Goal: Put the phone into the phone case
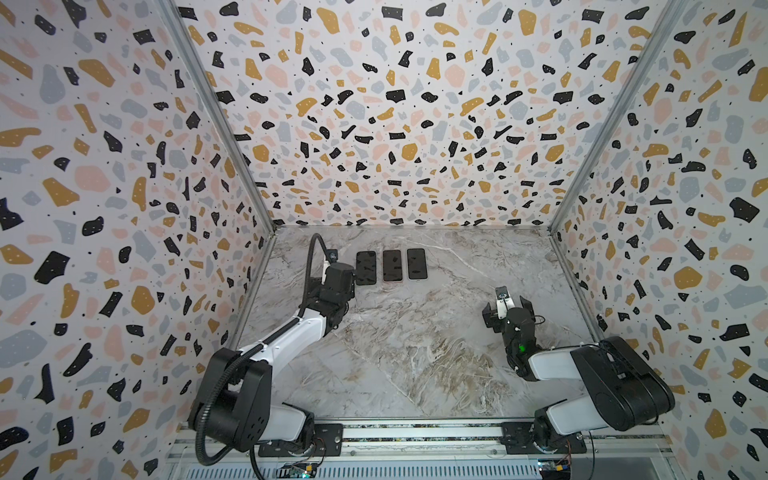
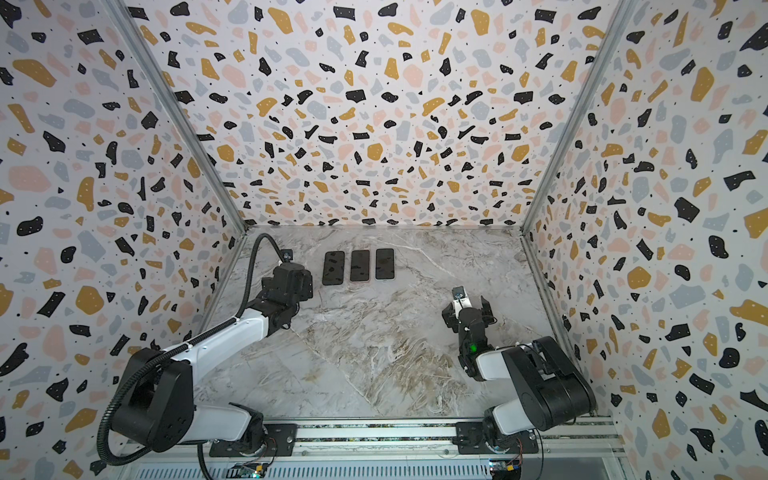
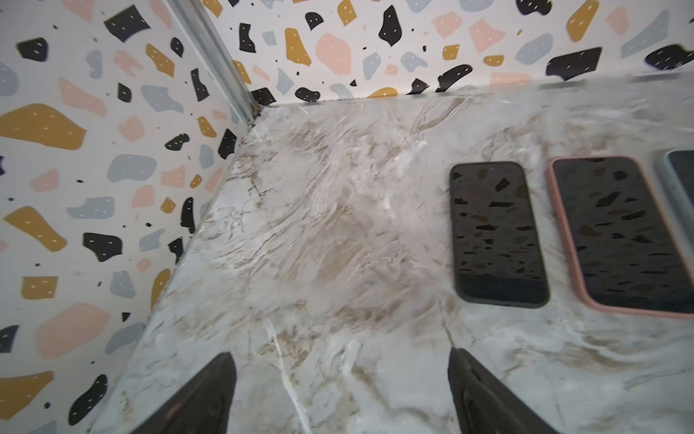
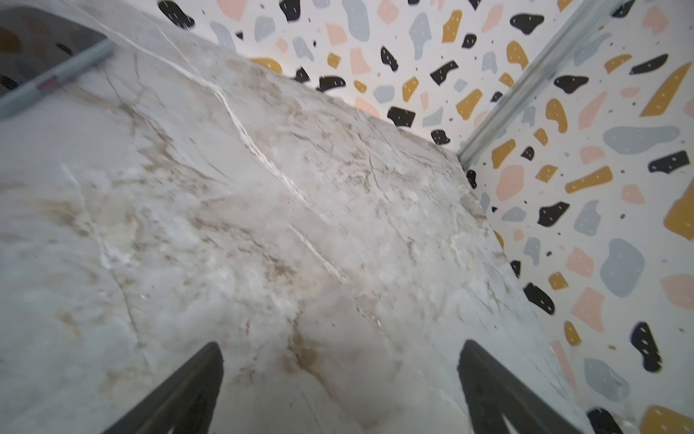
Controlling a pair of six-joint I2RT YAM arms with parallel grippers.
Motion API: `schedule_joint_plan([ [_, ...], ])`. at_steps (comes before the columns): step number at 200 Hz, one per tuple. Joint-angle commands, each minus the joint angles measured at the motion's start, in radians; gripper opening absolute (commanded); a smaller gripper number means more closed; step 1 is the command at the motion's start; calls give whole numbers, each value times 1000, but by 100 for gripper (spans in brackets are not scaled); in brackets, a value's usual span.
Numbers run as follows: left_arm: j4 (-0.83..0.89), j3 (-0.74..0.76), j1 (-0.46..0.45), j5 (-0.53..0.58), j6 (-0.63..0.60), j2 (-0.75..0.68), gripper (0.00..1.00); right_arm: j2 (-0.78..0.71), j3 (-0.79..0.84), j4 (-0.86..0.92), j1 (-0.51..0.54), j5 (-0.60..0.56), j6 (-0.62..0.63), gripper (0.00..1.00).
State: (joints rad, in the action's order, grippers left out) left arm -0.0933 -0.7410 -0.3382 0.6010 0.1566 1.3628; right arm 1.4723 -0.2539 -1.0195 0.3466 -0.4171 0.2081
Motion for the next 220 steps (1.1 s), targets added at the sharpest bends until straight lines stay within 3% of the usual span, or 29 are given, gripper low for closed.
schedule_joint_plan([
  [1, -383, 154, 20, 63, -180, -79, 86, 17, -1, -205, -10, 27, 7, 99],
  [30, -558, 332, 83, -20, -231, -109, 79, -23, 17, -179, -108, 164, -81, 94],
  [56, -652, 358, 149, -131, -167, -54, 75, 2, 107, -358, -211, 291, -163, 99],
  [67, -719, 371, 169, -215, -168, -27, 76, 67, 116, -466, -218, 261, -168, 99],
  [77, -747, 376, 199, -344, -171, 5, 76, 38, 99, -377, -218, 262, -182, 99],
  [96, -817, 387, 239, -423, -103, 37, 76, 43, 88, -369, -224, 267, -183, 99],
  [104, -938, 436, 255, -463, -84, 46, 76, 35, 90, -354, -224, 262, -183, 99],
  [123, -1087, 516, 290, -469, -40, 50, 76, 38, 88, -357, -219, 257, -184, 99],
  [149, -937, 499, 304, -466, -68, -45, 74, 37, 85, -350, -222, 263, -187, 99],
  [159, -875, 496, 304, -470, -131, -80, 74, 40, 85, -354, -222, 262, -186, 99],
  [173, -889, 516, 308, -415, -164, -100, 75, 38, 85, -353, -222, 264, -187, 99],
  [203, -1081, 551, 324, -414, -201, -7, 75, 38, 84, -351, -223, 265, -188, 99],
  [220, -1091, 547, 326, -444, -224, 23, 74, 37, 83, -349, -224, 265, -188, 99],
])
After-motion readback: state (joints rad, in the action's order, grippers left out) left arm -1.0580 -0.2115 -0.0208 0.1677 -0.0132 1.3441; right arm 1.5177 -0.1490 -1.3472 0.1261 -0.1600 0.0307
